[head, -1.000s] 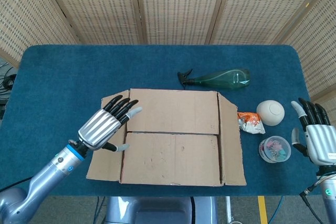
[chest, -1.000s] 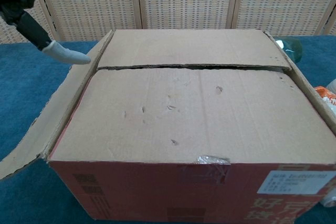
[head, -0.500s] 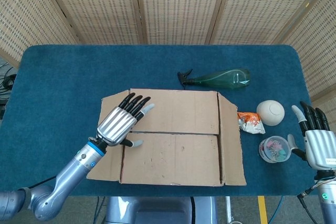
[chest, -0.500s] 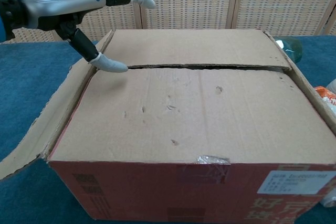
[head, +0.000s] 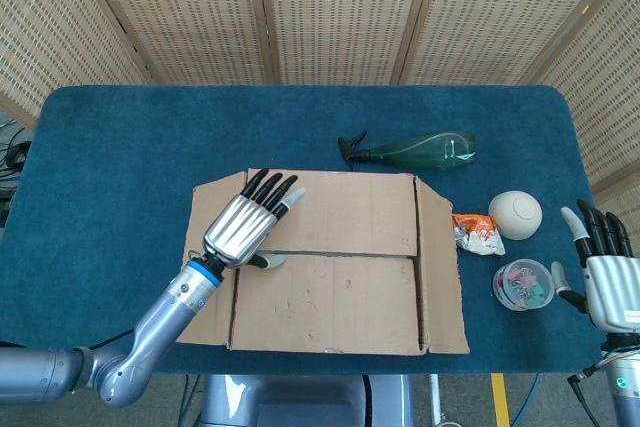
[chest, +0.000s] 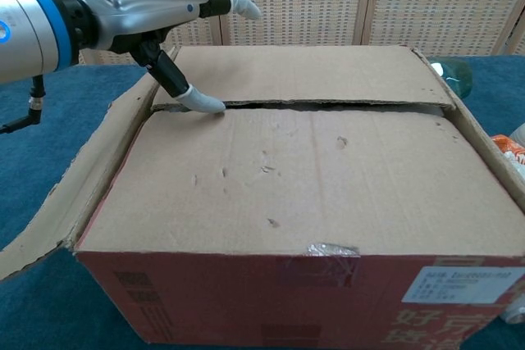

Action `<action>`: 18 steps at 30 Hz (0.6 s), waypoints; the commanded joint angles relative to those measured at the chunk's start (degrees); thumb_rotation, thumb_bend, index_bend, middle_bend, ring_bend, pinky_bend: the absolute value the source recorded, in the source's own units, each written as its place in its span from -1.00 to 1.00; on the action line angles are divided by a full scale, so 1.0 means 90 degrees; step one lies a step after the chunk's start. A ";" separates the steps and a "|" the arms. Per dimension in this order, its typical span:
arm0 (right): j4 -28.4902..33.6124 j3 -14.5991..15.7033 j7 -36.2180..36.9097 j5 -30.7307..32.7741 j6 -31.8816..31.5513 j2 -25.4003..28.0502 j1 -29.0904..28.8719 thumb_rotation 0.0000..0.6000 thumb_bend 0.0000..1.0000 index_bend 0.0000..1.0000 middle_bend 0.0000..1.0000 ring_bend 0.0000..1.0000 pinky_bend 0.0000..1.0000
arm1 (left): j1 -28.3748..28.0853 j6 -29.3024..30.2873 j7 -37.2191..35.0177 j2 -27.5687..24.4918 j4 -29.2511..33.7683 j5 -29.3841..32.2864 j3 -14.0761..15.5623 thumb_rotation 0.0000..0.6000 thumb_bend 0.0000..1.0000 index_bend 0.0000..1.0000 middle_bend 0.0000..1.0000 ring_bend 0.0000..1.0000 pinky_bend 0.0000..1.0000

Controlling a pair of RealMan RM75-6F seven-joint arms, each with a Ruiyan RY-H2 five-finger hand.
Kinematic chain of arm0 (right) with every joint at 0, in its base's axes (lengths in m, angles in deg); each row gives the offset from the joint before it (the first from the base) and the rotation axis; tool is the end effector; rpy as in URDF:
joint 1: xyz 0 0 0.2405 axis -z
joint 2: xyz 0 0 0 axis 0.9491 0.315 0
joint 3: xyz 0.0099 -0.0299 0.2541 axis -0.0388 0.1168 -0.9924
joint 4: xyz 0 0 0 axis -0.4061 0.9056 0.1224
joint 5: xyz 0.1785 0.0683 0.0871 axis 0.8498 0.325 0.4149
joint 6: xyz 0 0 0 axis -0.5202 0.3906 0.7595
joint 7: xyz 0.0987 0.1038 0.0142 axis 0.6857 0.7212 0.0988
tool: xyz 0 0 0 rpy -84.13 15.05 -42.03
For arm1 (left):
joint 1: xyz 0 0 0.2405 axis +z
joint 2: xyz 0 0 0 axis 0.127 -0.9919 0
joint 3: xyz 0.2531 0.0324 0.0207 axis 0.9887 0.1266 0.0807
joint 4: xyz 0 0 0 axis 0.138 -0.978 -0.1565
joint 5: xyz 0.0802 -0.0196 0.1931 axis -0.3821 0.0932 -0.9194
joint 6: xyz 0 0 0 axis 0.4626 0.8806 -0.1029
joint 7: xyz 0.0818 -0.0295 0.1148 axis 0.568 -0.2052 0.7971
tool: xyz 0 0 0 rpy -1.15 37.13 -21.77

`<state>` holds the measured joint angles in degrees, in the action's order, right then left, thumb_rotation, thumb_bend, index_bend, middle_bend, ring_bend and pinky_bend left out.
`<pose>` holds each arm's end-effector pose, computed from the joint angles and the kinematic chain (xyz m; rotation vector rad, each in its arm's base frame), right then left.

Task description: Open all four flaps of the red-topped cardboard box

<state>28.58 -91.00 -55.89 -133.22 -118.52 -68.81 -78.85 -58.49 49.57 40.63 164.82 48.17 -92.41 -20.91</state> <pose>-0.2930 -0.2060 0.1857 1.3252 -0.7982 0.9939 -0.0425 0.3083 0.0312 -1.9998 -0.5896 -0.9349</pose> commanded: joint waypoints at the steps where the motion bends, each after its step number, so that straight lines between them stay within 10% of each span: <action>1: -0.0007 -0.0005 0.0017 -0.0002 -0.0019 0.0008 0.0021 1.00 0.01 -0.95 -0.98 -1.00 -1.00 | -0.0113 0.0085 0.0149 0.0162 -0.0139 0.0138 0.0003 0.33 -0.67 -1.00 -1.00 -1.00 -1.00; 18: -0.0026 -0.0064 0.0086 0.0003 -0.0115 0.0037 0.0108 1.00 0.01 -0.95 -0.98 -1.00 -1.00 | -0.0237 0.0523 0.0010 0.0498 -0.0545 0.0127 -0.0005 0.34 -0.61 -1.00 -1.00 -1.00 -1.00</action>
<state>28.34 -91.58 -55.11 -133.19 -119.55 -68.47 -77.88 -61.15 52.96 41.77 169.27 43.66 -89.58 -20.83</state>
